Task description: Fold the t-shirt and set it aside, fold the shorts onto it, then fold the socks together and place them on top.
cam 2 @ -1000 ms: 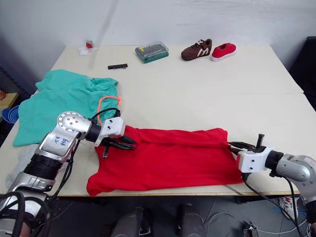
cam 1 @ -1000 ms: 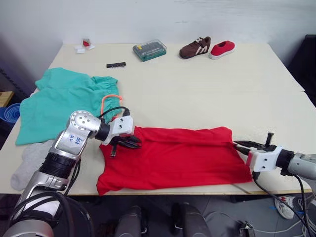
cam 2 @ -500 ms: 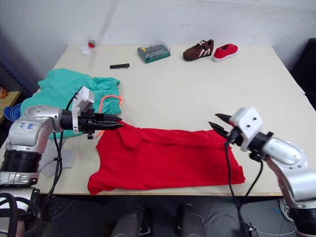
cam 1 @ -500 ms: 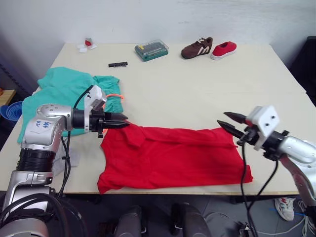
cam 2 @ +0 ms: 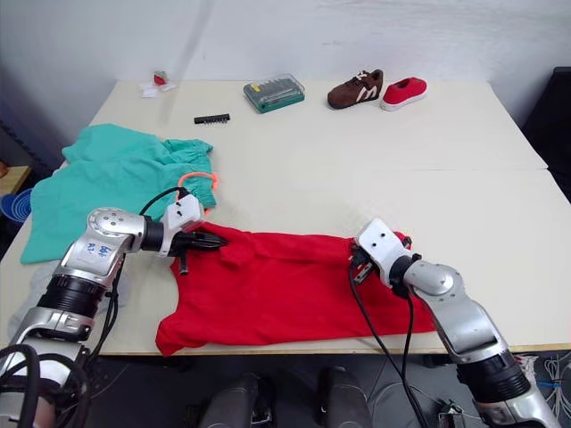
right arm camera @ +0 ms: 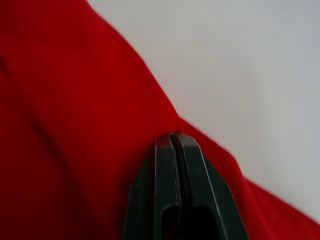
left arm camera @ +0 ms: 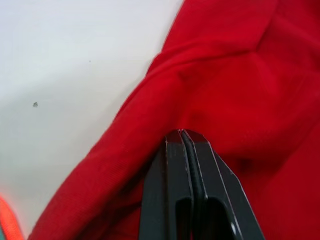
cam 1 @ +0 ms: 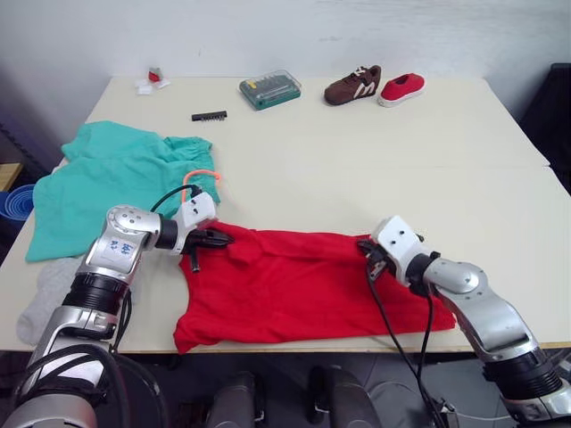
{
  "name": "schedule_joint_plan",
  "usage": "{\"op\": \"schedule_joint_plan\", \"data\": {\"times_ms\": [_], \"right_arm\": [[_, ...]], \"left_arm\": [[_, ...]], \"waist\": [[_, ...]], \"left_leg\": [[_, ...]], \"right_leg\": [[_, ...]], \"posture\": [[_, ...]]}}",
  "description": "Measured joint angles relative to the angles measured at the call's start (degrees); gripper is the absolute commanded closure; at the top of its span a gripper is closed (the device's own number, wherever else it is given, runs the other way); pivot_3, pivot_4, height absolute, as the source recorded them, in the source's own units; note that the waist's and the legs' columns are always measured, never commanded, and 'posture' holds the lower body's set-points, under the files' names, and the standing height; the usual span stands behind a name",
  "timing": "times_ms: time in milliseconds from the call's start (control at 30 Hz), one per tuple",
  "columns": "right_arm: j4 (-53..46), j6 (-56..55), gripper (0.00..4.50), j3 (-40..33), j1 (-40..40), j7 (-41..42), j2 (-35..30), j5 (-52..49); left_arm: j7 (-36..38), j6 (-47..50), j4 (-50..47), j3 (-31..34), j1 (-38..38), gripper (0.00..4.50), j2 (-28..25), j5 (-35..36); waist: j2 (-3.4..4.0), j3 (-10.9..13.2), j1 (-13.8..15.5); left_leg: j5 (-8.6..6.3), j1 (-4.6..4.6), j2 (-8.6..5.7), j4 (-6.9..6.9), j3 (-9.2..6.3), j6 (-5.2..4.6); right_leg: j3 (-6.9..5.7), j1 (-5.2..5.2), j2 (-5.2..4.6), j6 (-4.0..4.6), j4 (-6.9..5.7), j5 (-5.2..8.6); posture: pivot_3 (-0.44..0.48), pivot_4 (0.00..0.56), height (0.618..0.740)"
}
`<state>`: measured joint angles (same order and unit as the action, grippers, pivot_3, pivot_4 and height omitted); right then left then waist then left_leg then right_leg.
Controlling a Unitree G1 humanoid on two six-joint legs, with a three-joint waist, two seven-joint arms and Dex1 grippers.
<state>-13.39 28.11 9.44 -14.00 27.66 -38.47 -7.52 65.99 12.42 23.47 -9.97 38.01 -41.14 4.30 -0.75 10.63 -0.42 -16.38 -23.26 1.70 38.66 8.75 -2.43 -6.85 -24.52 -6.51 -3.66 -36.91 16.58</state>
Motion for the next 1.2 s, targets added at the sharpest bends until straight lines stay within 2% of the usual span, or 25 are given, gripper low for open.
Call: {"op": "schedule_joint_plan", "data": {"times_ms": [233, 333, 433, 567, 667, 767, 933, 1033, 1200], "right_arm": [[0.57, 0.47, 4.46, -7.67, 5.42, -2.41, -2.13, 3.41], [2.34, 0.11, 4.46, -11.15, 6.83, -3.55, -2.03, 3.65], [2.71, -0.63, 4.46, -15.50, 6.91, -4.07, 0.69, 1.63], [0.39, -0.62, 4.46, -18.94, 5.05, -2.92, 3.99, -3.46], [-0.95, -0.07, 4.46, -18.53, 2.06, -2.10, 4.33, -4.59], [-0.62, 0.48, 4.46, -16.40, 1.33, -1.93, 4.94, -4.05], [2.70, 1.10, 4.46, -8.49, 1.06, -1.14, 6.53, -1.22], [4.26, 1.00, 4.46, -7.49, -0.23, -1.43, 6.42, 0.69], [7.39, 0.10, 4.46, -7.79, -1.23, -3.46, 6.00, 3.29]], "left_arm": [[3.44, -0.46, -2.77, 2.25, -5.00, 4.47, -8.05, 0.11], [4.07, -0.31, -3.85, 3.29, -6.89, 4.47, -9.55, 0.26], [4.31, 0.85, -4.87, 3.53, -7.24, 4.47, -9.72, 0.38], [6.08, 7.56, -6.56, 4.37, -6.08, 4.47, -7.48, 3.97], [7.47, 14.76, -10.39, 5.06, -1.38, 4.47, -3.93, 10.05], [5.85, 17.06, -10.84, 5.63, 3.24, 4.47, -1.30, 11.09], [2.73, 12.51, -3.83, -0.26, 5.35, 4.47, 4.20, 6.02], [2.09, 7.23, 1.15, -3.54, 5.02, 4.47, 4.12, 1.24], [-1.03, -0.76, 5.61, -4.37, 6.30, 4.47, 4.57, -2.07]], "waist": [[-0.06, -0.05, 0.06], [-0.06, -0.06, 0.12], [-0.06, -0.06, 0.17], [-0.06, -0.05, 0.14], [-0.15, 0.00, 0.33], [-0.15, 0.00, 0.29], [-0.16, 0.00, -0.22], [-0.16, 0.00, -0.86], [-0.27, -0.07, -0.88]], "left_leg": [[-0.02, 0.10, 0.00, -0.11, 0.00, 0.04], [-0.03, 0.16, -0.02, -0.22, -0.01, 0.05], [0.02, 0.18, -0.02, -0.36, -0.01, 0.10], [0.05, 0.11, -0.02, -0.39, 0.00, 0.13], [0.08, 0.05, -0.05, -0.34, -0.03, 0.09], [0.09, 0.07, -0.07, -0.36, -0.03, 0.09], [0.13, 0.07, -0.05, -0.37, 0.10, 0.13], [0.15, 0.08, -0.01, -0.38, 0.09, 0.17], [0.14, 0.19, -0.05, -0.38, 0.03, 0.14]], "right_leg": [[0.02, 0.06, -0.03, 0.01, 0.03, 0.01], [0.04, 0.07, -0.06, 0.01, 0.05, 0.00], [0.05, 0.04, -0.05, 0.02, 0.04, 0.00], [0.02, -0.03, -0.02, 0.03, 0.02, 0.00], [-0.01, -0.01, 0.00, 0.02, 0.04, 0.00], [0.00, 0.00, 0.02, 0.02, 0.05, 0.00], [0.06, -0.07, 0.12, 0.02, 0.03, 0.00], [0.04, -0.06, 0.13, 0.02, 0.05, 0.00], [0.02, 0.07, 0.00, 0.02, 0.05, 0.00]], "posture": [[0.000, 0.150, 0.740], [0.000, 0.150, 0.740], [0.000, 0.150, 0.740], [0.000, 0.150, 0.740], [0.000, 0.150, 0.740], [0.000, 0.150, 0.740], [0.000, 0.150, 0.740], [0.000, 0.150, 0.740], [0.000, 0.150, 0.740]]}}
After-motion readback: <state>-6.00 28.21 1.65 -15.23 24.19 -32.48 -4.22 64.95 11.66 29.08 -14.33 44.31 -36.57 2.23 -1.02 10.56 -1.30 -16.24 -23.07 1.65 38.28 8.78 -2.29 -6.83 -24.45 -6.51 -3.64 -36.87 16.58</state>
